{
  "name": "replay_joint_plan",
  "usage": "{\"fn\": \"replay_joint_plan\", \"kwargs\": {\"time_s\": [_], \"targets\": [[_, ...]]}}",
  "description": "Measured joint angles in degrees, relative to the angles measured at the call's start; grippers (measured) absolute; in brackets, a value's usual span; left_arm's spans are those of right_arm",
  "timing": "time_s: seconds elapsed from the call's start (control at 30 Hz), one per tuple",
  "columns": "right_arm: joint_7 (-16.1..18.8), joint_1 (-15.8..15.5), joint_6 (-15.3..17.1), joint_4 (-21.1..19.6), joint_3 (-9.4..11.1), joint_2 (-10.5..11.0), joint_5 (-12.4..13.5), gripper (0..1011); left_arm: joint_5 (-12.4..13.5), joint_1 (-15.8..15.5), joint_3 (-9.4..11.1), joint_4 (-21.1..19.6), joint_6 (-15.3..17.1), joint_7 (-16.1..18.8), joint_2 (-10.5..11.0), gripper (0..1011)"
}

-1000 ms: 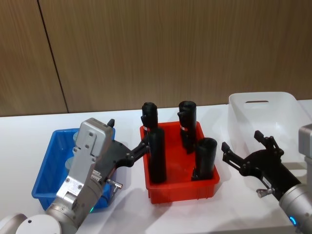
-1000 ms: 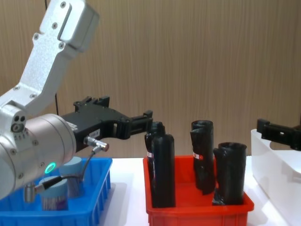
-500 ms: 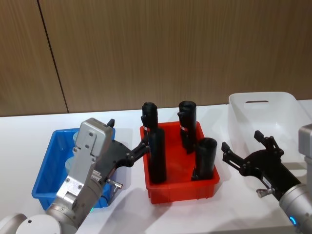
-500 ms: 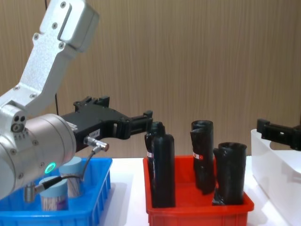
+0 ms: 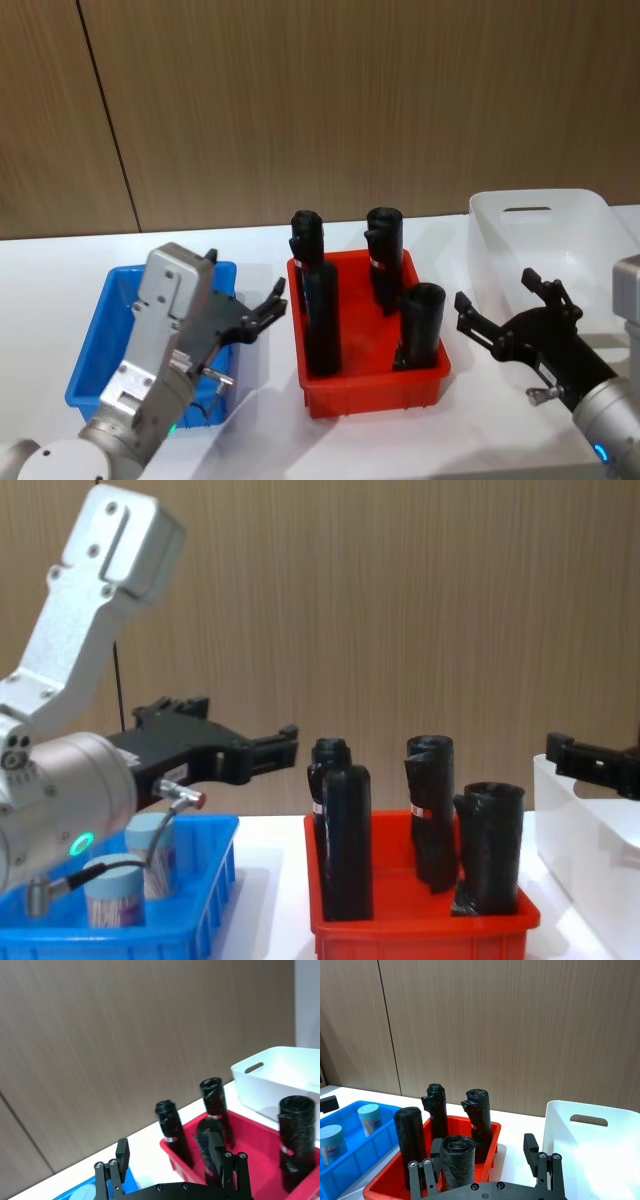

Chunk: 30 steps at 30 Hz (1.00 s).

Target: Pick the cotton swabs from the blue box and place them into the white box.

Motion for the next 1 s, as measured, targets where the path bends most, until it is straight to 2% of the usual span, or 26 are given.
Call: {"fn": "replay_joint_plan", "kwargs": {"time_s": [0.37, 0.67, 1.0], "targets": [[0.0, 0.0, 0.0, 0.0, 0.0, 0.0, 0.0, 1002, -3.0, 1.3, -1.8, 0.4, 2.4, 4.1, 1.5, 1004], [0.0, 0.0, 0.0, 0.0, 0.0, 0.0, 0.0, 1002, -7.3, 2.9, -3.6, 1.0, 5.9, 7.7, 2.9, 1004], [0.0, 0.0, 0.0, 0.0, 0.0, 0.0, 0.0, 1002, -11.1, 3.5, -5.2, 2.8, 8.4, 8.8, 3.7, 1004]]}}
